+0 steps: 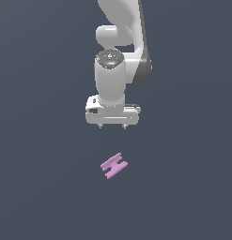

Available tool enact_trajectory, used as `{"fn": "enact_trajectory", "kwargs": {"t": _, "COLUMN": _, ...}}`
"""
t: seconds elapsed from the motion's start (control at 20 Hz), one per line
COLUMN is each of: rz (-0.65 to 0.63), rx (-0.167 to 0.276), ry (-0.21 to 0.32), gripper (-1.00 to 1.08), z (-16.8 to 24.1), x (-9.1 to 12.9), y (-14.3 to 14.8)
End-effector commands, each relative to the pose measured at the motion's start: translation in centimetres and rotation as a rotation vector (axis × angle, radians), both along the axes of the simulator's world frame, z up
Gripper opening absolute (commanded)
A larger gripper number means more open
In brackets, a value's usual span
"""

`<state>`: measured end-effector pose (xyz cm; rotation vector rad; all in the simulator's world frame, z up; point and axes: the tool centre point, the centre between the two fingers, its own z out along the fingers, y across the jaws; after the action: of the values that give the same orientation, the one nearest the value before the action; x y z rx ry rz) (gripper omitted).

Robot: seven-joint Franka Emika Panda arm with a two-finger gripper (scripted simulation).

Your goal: Pick up the object and move it to a goal position.

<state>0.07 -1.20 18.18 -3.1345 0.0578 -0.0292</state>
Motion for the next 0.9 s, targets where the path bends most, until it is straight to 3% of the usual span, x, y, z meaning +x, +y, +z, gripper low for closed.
{"fn": "enact_trajectory", "kwargs": {"t": 0.0, "rz": 0.000, "rx": 0.000, "ry": 0.000, "gripper": 1.00, "z": 0.0, "x": 0.0, "y": 0.0}}
{"fn": "enact_trajectory", "kwargs": {"t": 0.45, "rz": 0.066, "rx": 0.006, "ry": -0.020, "gripper": 1.00, "z": 1.6, "x": 0.7, "y": 3.7}}
{"fn": "enact_trajectory", "kwargs": {"t": 0.85, "rz": 0.035, "rx": 0.008, "ry": -0.018, "gripper": 1.00, "z": 1.3, "x": 1.1, "y": 3.5}}
